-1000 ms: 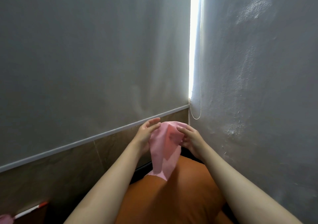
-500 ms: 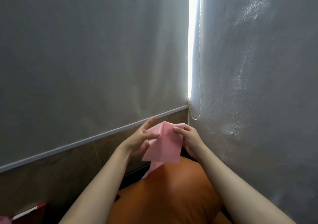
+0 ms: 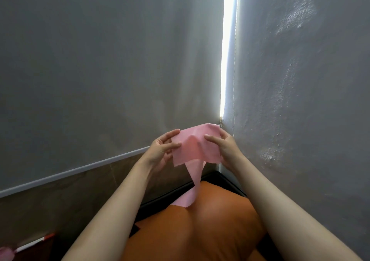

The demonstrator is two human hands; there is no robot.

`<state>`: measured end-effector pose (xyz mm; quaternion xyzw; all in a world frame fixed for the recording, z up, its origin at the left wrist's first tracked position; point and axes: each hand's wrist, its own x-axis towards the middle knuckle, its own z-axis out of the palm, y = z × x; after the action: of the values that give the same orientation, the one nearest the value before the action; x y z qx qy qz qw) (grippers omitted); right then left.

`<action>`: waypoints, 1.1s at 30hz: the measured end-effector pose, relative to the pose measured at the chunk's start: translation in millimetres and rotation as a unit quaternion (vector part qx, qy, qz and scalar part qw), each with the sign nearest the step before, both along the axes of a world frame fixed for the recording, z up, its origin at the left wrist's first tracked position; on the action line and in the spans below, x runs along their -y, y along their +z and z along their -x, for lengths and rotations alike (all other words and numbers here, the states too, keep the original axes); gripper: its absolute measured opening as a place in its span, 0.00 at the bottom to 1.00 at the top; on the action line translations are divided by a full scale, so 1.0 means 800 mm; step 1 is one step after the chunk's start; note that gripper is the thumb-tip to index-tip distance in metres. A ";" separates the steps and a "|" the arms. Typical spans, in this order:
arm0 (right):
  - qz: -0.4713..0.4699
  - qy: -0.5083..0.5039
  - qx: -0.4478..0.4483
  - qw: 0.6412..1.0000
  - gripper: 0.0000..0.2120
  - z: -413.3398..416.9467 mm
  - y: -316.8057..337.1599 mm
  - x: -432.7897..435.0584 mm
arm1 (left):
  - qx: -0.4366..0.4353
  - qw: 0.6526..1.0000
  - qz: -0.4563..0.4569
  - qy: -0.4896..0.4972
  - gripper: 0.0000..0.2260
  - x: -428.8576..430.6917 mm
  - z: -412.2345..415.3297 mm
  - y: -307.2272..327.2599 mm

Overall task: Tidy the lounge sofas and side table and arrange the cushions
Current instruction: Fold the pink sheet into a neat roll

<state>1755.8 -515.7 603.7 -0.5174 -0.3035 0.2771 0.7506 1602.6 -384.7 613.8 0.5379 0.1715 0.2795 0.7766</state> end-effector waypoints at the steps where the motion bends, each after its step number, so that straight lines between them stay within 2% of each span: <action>1: 0.011 0.018 0.007 1.000 0.17 0.000 0.001 0.002 | 0.004 1.000 0.001 -0.004 0.20 -0.001 0.000 0.001; 3: 0.029 0.060 0.019 0.998 0.21 0.002 0.004 0.006 | 0.004 1.000 -0.003 -0.012 0.23 -0.002 0.000 0.003; 7: 0.024 0.086 0.016 0.996 0.16 0.003 0.010 0.013 | -0.003 1.000 -0.022 -0.009 0.24 -0.003 0.000 0.005; 13: 0.026 0.062 0.021 0.998 0.09 -0.004 0.014 0.018 | -0.037 0.995 -0.088 0.005 0.11 0.003 0.000 0.014; 21: 0.018 0.055 0.032 0.998 0.07 -0.013 0.020 0.023 | -0.065 0.991 -0.117 -0.008 0.23 0.009 -0.001 0.024; 24: 0.026 0.073 0.031 0.996 0.10 -0.015 0.019 0.025 | -0.103 0.982 -0.156 -0.015 0.17 0.010 0.002 0.028; 27: 0.023 0.087 0.013 0.996 0.11 -0.015 0.016 0.025 | -0.104 0.982 -0.160 0.009 0.08 0.012 0.002 0.032; 30: 0.010 0.067 0.005 0.998 0.10 -0.015 0.014 0.023 | -0.097 0.980 -0.172 0.034 0.07 0.016 0.000 0.035; 33: -0.020 0.031 -0.026 0.999 0.05 -0.009 0.015 0.020 | -0.083 0.980 -0.174 0.056 0.08 0.019 -0.002 0.037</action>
<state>1763.2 -531.9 615.8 -0.4851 -0.3050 0.3071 0.7598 1603.8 -400.0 643.5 0.6759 0.2135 0.3023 0.6374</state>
